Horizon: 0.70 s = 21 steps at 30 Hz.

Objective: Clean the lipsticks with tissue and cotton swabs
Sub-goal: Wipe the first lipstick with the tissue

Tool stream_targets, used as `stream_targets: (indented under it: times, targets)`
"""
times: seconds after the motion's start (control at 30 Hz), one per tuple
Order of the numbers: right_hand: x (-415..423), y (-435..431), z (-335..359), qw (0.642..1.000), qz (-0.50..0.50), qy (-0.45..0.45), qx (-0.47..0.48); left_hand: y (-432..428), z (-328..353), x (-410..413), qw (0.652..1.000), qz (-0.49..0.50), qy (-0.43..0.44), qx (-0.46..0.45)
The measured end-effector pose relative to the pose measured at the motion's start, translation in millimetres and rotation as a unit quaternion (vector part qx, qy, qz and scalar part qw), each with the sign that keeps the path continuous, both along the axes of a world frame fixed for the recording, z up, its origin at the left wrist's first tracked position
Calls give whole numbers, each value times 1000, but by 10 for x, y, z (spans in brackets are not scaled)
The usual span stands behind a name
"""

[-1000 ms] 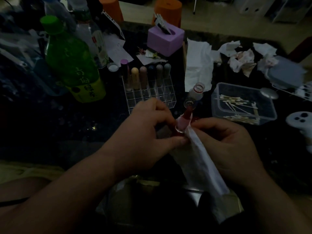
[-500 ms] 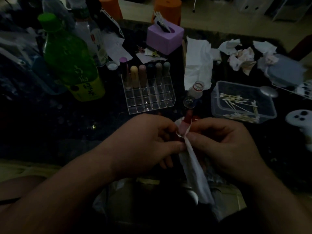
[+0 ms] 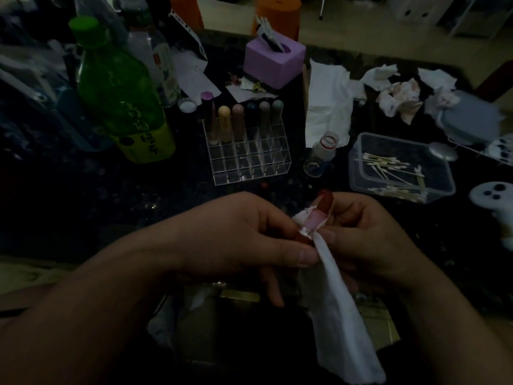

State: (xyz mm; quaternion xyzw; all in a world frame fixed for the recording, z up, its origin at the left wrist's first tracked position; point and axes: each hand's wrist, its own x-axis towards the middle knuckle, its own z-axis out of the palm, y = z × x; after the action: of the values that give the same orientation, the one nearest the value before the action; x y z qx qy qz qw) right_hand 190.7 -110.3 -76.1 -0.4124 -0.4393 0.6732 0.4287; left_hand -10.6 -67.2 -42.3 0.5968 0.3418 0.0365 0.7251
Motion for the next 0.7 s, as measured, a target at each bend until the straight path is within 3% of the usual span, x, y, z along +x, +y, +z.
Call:
stream_targets:
  times: [0.1, 0.23, 0.33, 0.6, 0.7]
  targets:
    - [-3, 7, 31, 999, -12, 35, -2, -49, -47, -8, 999, 16, -29, -40]
    - [15, -15, 91, 998, -23, 50, 14, -98, -42, -41, 979, 41, -115, -164]
    - [33, -22, 114, 999, 3, 43, 27, -126, -31, -24, 974, 52, -128, -181]
    - [83, -5, 127, 999, 18, 1, 52, -196, 1, 58, 985, 141, -63, -71]
    - [93, 13, 104, 996, -16, -65, 64, -206, -12, 64, 983, 171, 12, 61]
